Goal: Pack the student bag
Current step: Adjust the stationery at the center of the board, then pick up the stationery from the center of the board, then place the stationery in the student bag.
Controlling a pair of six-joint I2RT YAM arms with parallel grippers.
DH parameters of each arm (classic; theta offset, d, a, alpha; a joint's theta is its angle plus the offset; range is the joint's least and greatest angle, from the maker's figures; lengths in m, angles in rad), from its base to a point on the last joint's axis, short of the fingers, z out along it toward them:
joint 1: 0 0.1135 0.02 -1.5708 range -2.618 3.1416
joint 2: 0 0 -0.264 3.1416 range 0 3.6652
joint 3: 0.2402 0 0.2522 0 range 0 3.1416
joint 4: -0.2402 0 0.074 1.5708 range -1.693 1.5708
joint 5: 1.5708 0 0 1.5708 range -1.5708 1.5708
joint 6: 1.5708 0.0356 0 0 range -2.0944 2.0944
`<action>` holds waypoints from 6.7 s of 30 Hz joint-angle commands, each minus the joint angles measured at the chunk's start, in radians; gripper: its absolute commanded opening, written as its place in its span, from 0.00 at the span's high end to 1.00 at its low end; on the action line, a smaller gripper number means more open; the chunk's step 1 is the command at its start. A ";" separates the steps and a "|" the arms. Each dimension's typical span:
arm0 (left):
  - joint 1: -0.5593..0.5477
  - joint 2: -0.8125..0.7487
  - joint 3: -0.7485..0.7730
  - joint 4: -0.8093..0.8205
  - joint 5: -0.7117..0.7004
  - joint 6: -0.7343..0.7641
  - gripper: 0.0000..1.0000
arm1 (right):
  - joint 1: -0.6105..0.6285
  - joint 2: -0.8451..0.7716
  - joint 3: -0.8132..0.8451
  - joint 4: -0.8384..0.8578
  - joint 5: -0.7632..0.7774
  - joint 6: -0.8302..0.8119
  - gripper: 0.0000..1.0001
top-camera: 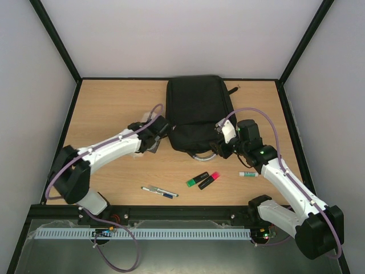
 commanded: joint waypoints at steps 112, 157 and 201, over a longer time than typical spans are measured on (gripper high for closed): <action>0.100 -0.509 -0.376 0.439 0.986 -0.076 0.46 | 0.127 0.634 0.418 -0.288 0.304 -0.592 0.49; -0.125 -0.153 -0.337 0.856 1.118 -0.326 0.54 | 0.126 0.581 0.910 -0.315 0.268 -0.108 0.99; -0.078 0.166 -0.018 0.765 0.970 -0.291 0.19 | 0.128 0.499 0.680 -0.227 0.280 -0.084 0.99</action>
